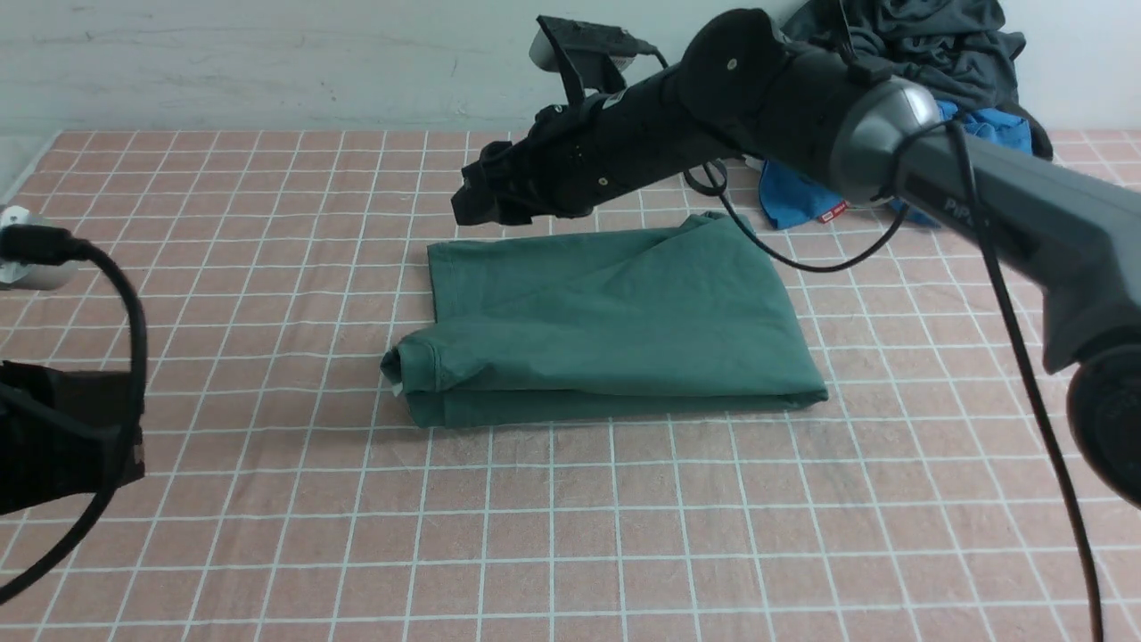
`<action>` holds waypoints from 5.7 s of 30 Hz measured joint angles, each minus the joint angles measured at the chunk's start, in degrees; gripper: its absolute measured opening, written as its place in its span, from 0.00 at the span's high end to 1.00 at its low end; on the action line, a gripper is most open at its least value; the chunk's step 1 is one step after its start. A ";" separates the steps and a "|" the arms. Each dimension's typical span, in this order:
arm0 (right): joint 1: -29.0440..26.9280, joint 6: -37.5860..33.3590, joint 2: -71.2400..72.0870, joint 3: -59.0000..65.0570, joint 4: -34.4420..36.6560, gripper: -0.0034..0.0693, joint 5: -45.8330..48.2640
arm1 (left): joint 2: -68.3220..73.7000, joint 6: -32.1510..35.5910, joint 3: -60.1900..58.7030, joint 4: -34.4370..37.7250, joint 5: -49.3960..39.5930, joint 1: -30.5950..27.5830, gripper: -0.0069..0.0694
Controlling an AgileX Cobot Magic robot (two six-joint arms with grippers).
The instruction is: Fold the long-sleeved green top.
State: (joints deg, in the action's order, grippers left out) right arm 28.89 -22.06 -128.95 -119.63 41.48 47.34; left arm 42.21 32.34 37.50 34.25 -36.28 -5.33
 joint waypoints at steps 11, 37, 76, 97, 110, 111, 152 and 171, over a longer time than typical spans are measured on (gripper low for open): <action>2.81 3.72 -5.26 -0.17 -8.34 0.82 9.62 | -22.38 21.24 -8.50 11.92 4.38 0.00 0.91; -4.73 11.60 36.63 -2.28 -42.23 0.97 23.31 | -29.10 31.43 -15.16 24.04 16.83 0.00 0.91; -10.35 13.59 128.04 110.26 -45.67 0.97 -22.92 | -29.10 31.43 -15.16 24.25 16.83 0.00 0.91; -27.33 34.58 129.56 121.02 -45.00 0.97 -27.19 | -29.16 31.43 -15.21 24.25 16.83 0.00 0.91; -27.33 34.92 129.56 121.01 -45.00 0.97 -26.96 | -29.16 31.43 -15.21 24.25 16.83 0.00 0.91; -27.33 34.92 129.56 121.01 -45.00 0.97 -26.96 | -29.16 31.43 -15.21 24.25 16.83 0.00 0.91; -27.33 34.94 129.56 121.01 -45.13 0.97 -26.79 | -42.85 -19.38 -38.77 -25.93 17.25 2.46 0.91; -27.33 34.94 129.56 121.01 -45.13 0.97 -26.79 | -42.85 -20.39 -38.70 -25.80 16.82 2.46 0.91</action>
State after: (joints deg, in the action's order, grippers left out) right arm 1.55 12.87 0.61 1.37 -3.65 20.55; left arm -0.64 11.95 -1.20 8.45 -19.46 -2.87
